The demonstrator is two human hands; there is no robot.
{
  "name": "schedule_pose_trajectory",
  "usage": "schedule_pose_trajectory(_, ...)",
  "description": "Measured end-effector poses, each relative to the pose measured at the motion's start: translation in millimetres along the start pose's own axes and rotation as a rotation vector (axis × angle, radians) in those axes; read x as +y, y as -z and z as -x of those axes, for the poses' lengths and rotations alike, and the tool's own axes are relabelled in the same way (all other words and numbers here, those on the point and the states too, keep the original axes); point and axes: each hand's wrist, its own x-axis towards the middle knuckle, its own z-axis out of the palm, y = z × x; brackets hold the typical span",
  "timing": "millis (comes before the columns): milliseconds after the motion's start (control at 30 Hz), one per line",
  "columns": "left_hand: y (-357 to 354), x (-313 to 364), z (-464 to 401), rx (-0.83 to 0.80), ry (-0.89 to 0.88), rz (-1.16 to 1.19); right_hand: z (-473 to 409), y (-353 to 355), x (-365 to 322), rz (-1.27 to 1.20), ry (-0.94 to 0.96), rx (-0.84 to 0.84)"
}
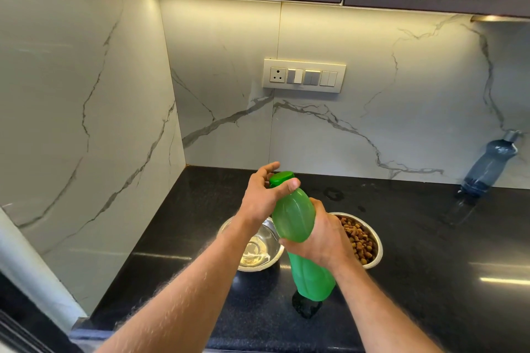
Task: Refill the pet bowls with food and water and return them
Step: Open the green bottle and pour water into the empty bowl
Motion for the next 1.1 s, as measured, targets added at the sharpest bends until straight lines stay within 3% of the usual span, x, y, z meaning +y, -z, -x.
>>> schedule_pose_trajectory(133,-6,3,-2,0.171,0.025,-0.042,0,-2,-3,-0.005,0.007,0.018)
schedule_pose_trajectory(333,2,-1,-3,0.183,0.059,0.031,-1,-5,-4,0.04,0.014,0.041)
schedule_pose_trajectory(467,-16,5,-1,0.239,0.119,-0.061,-2,-11,-3,0.107,0.045,0.119)
schedule_pose_trajectory(667,-37,15,-2,0.581,0.3,0.141,-7,-18,-17,0.205,0.006,0.158)
schedule_pose_trajectory(967,-32,15,-10,0.559,0.259,0.146,-8,-20,-17,0.21,0.045,0.21)
schedule_pose_trajectory(1100,-25,14,-12,0.454,0.173,0.077,-10,-18,-16,0.203,0.072,0.193)
